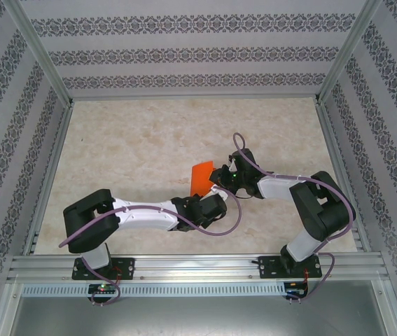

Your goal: Fold a paper plane with a square sheet of paper (pick it up from the middle)

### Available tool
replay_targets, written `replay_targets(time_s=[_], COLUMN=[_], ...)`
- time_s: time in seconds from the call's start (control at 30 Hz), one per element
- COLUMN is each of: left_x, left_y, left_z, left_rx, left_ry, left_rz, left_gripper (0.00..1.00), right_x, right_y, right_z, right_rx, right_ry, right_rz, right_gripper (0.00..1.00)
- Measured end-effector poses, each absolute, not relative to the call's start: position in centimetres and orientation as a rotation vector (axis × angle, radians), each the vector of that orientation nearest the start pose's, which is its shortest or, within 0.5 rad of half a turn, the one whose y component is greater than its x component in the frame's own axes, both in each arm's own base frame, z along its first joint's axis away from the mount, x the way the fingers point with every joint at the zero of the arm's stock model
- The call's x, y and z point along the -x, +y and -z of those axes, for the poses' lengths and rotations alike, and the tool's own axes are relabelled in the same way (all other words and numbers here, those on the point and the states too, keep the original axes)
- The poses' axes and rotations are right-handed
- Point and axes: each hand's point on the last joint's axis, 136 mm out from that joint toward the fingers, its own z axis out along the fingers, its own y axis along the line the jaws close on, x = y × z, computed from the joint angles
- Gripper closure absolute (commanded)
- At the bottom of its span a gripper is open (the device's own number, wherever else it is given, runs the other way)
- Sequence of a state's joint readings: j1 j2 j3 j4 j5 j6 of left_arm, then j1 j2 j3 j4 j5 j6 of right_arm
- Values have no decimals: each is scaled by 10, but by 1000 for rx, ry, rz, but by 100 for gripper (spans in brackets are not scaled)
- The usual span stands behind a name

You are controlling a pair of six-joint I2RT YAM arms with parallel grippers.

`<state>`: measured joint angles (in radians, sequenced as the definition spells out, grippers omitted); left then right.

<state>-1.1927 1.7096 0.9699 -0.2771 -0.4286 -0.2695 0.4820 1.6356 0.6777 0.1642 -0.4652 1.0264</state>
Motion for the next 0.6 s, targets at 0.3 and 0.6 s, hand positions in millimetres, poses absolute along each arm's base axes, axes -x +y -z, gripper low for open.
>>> replay_targets(time_s=[0.3, 0.6], left_x=[-211, -224], left_y=[-349, -338], left_z=[-72, -73], left_rx=[-958, -910], left_ry=[2262, 2347], left_rz=[163, 327], left_gripper=[100, 100], right_x=[-300, -305], right_y=[235, 215], right_z=[-39, -64], right_rx=[-457, -370], right_ry=[2660, 2639], right_rz=[-1123, -1090], right_gripper=[77, 71])
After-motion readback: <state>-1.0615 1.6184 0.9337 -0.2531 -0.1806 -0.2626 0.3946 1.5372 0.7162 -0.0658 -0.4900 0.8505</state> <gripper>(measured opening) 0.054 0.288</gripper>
